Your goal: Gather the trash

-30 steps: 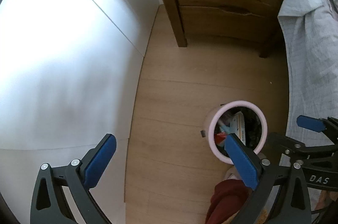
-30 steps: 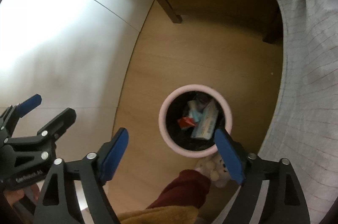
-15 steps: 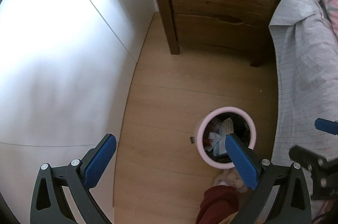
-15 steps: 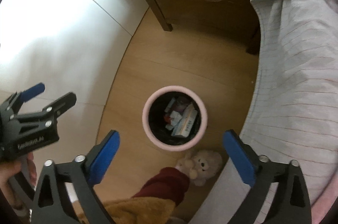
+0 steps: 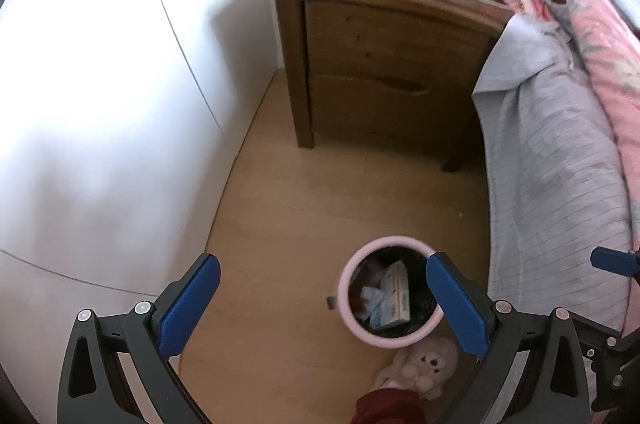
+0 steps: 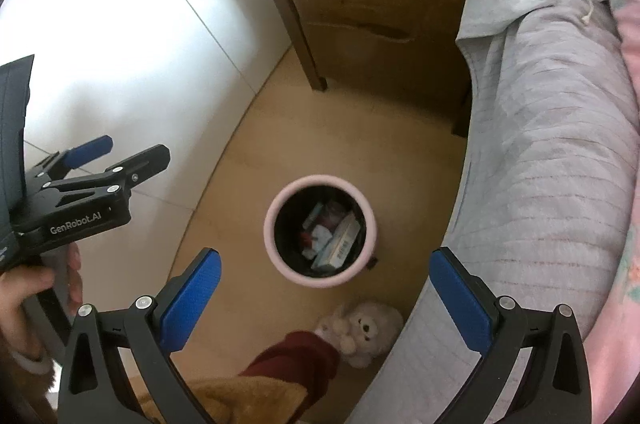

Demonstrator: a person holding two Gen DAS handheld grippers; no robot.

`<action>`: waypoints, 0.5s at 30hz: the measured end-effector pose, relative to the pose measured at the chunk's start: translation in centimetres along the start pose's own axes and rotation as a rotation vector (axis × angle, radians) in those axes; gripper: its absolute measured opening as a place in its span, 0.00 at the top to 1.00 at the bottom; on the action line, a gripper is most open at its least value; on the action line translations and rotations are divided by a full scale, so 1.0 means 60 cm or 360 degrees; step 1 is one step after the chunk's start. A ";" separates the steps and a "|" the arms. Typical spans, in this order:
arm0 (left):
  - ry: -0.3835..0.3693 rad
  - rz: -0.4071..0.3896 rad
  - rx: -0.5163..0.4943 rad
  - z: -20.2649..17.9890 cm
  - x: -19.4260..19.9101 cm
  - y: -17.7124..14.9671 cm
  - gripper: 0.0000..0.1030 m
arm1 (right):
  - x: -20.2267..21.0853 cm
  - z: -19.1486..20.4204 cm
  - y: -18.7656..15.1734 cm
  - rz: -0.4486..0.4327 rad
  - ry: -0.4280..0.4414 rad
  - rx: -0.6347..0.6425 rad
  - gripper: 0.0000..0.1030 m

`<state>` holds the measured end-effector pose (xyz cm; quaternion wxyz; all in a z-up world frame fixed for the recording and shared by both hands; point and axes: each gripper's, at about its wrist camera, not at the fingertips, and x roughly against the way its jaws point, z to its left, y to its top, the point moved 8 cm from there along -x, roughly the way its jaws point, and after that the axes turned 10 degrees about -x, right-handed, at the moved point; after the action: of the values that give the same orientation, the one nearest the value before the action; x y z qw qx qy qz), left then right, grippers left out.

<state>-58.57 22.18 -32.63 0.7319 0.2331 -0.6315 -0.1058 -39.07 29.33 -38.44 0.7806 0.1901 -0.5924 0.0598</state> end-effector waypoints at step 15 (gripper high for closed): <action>0.0013 -0.0312 0.0069 -0.021 0.108 -0.056 0.00 | 0.076 0.013 -0.076 -0.0445 0.0110 -0.0017 0.00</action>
<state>-55.71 16.62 -28.64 0.7154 0.3101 -0.6047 -0.1623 -36.98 24.23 -34.96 0.8023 0.2645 -0.5332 -0.0462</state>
